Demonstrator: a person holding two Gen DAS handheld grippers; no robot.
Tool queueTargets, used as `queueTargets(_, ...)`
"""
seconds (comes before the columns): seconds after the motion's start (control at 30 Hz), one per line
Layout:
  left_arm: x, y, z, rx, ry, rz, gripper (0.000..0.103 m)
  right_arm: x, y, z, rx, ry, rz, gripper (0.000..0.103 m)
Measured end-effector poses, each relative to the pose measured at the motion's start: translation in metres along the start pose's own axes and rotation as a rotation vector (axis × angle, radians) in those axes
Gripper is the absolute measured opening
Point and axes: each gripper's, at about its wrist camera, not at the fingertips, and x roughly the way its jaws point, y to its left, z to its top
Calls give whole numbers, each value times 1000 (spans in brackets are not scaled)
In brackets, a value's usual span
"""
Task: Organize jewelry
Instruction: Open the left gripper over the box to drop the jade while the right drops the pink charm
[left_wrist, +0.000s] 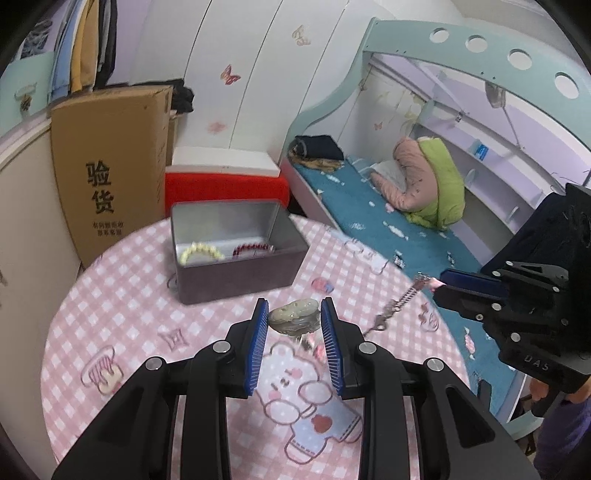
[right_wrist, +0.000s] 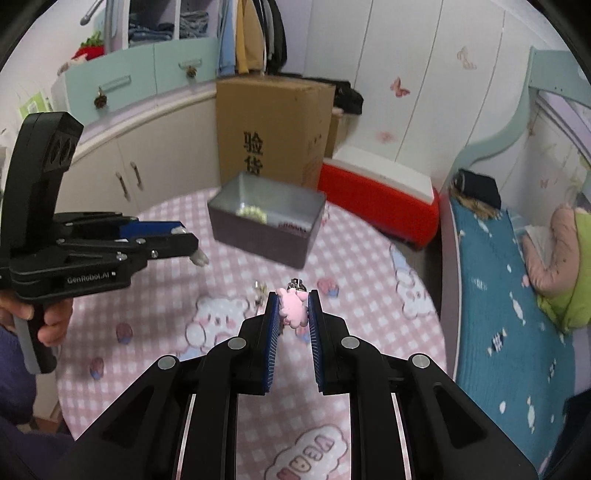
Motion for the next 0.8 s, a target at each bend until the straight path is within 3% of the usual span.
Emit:
queueTargets(0.4, 3, 10, 86, 16, -65, 12, 27, 10, -11, 78, 25, -120, 42, 17)
queueTargets(0.57, 35, 25, 104, 11, -11, 66, 27, 37, -14, 109, 58, -133, 78, 17)
queueTargets(0.8, 94, 56, 90, -26, 117, 108, 27, 105, -13, 114, 106, -39, 126, 17)
